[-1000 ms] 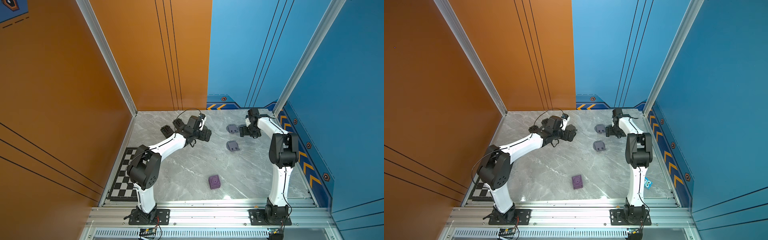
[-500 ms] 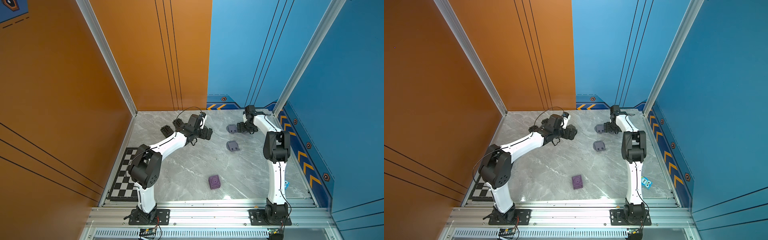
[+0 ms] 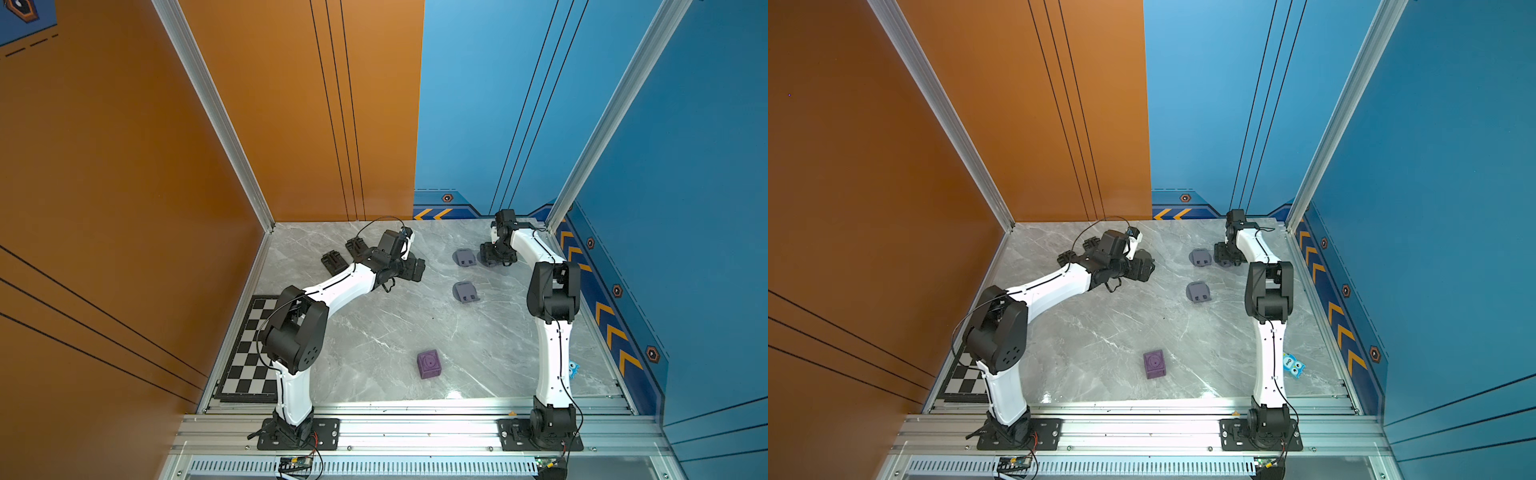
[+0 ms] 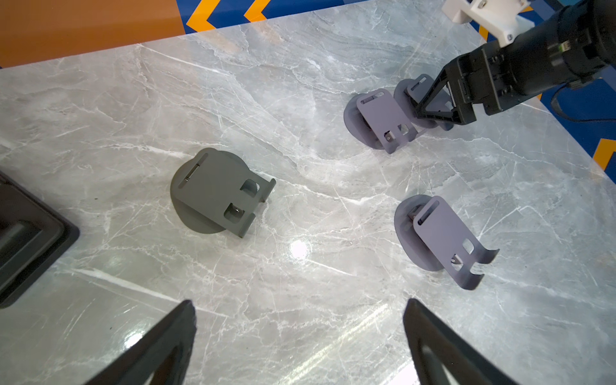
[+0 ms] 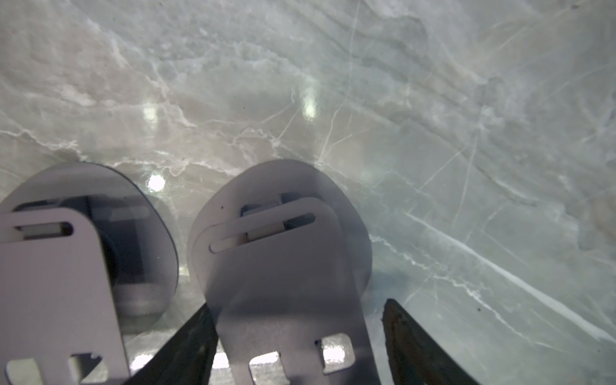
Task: Open the phone stand
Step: Pick up the phone stand at the center of the board.
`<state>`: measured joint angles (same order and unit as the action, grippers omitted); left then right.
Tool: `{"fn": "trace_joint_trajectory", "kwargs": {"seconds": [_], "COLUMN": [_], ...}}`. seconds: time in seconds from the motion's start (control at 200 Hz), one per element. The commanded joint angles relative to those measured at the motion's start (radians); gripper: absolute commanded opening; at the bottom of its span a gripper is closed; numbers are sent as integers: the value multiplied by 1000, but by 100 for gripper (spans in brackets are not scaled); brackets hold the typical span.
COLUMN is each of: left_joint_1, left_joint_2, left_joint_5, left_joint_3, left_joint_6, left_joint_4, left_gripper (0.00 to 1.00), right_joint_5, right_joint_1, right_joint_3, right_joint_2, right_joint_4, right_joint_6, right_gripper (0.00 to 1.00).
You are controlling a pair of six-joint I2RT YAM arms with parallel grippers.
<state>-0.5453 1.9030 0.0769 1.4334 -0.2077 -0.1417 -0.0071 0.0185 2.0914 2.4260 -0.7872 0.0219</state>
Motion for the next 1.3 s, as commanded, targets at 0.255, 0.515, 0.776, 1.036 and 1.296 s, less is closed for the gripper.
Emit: {"fn": "trace_joint_trajectory", "kwargs": {"seconds": [0.255,0.515,0.776,1.036,1.296], "left_joint_1": [5,8,9,21,32], "left_joint_2": [24,12,-33,-98,-165], "left_joint_5": [17,13,12,47,199], "left_joint_3": [38,42,52,23,-37], "left_joint_6": [-19,-30,-115,-252,-275], "left_joint_4": [-21,-25,-33,-38,-38], "left_gripper": [98,98,98,98,98], "right_joint_5": [-13,2,5,-36,-115], "right_joint_1": [1,7,14,50,120], "right_joint_3": [-2,-16,28,-34,-107], "right_joint_2": [12,-7,-74,-193,-309], "right_joint_4": [-49,-63,-144,-169,-174], "right_joint_6": [-15,-1,45,74,129], "right_gripper": [68,41,32,27,24]}}
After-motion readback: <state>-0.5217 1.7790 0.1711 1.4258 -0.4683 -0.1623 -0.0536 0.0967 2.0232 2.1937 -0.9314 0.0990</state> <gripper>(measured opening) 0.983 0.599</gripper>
